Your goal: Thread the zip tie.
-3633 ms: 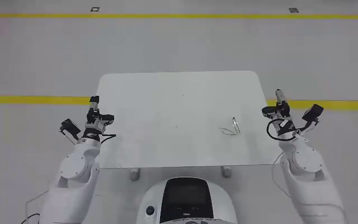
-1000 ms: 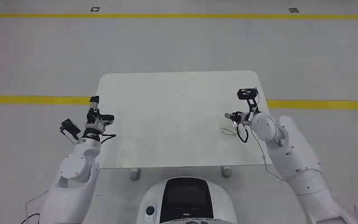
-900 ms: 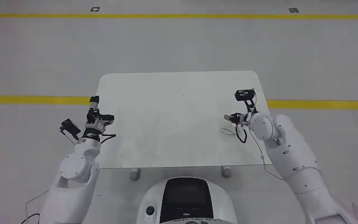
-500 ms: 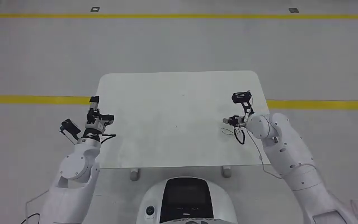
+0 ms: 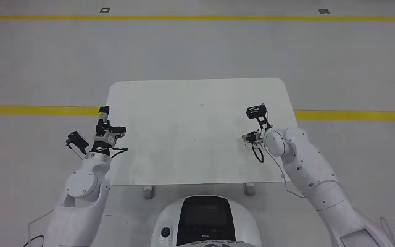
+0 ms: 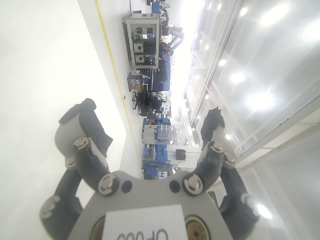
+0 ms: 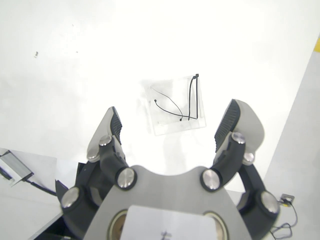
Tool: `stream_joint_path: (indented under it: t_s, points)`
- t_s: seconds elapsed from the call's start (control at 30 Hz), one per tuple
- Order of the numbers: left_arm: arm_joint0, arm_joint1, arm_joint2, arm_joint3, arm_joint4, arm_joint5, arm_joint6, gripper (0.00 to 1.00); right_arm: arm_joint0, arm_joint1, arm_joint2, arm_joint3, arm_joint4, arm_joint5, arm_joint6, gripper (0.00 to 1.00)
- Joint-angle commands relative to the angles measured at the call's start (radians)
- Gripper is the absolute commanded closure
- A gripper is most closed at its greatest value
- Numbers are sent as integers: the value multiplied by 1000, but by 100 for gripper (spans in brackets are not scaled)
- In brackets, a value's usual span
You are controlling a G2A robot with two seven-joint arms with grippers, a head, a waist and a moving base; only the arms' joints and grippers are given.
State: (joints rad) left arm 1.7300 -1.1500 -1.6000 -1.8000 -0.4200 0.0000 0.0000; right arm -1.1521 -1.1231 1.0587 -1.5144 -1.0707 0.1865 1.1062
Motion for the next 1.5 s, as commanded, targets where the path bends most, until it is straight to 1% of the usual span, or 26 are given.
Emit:
stream_joint_path:
  t_s: [0.0,0.3,0.43,0.53,0.63,0.93,1.0,1.07,1.33,1.4,1.47]
  points:
    - [0,0,0,0,0,0,0,0,23,-5,-16,28,10,-18,45,0]
    - [0,0,0,0,0,0,0,0,28,-6,-15,36,17,-15,44,0]
    - [0,0,0,0,0,0,0,0,27,-8,-20,46,-1,-15,38,0]
    - [0,0,0,0,0,0,0,0,43,-13,-28,72,7,-11,70,0]
    - [0,0,0,0,0,0,0,0,59,-18,-31,92,31,-23,77,0]
    - [0,0,0,0,0,0,0,0,57,-18,-31,94,32,-25,72,0]
    - [0,0,0,0,0,0,0,0,50,-19,-27,103,42,-33,58,0]
    - [0,0,0,0,0,0,0,0,53,-19,-22,110,62,-63,63,0]
    - [0,0,0,0,0,0,0,0,52,-19,-23,109,51,-62,55,0]
    - [0,0,0,0,0,0,0,0,44,-19,-31,111,11,-45,35,0]
    - [0,0,0,0,0,0,0,0,47,-21,-36,111,4,-35,37,0]
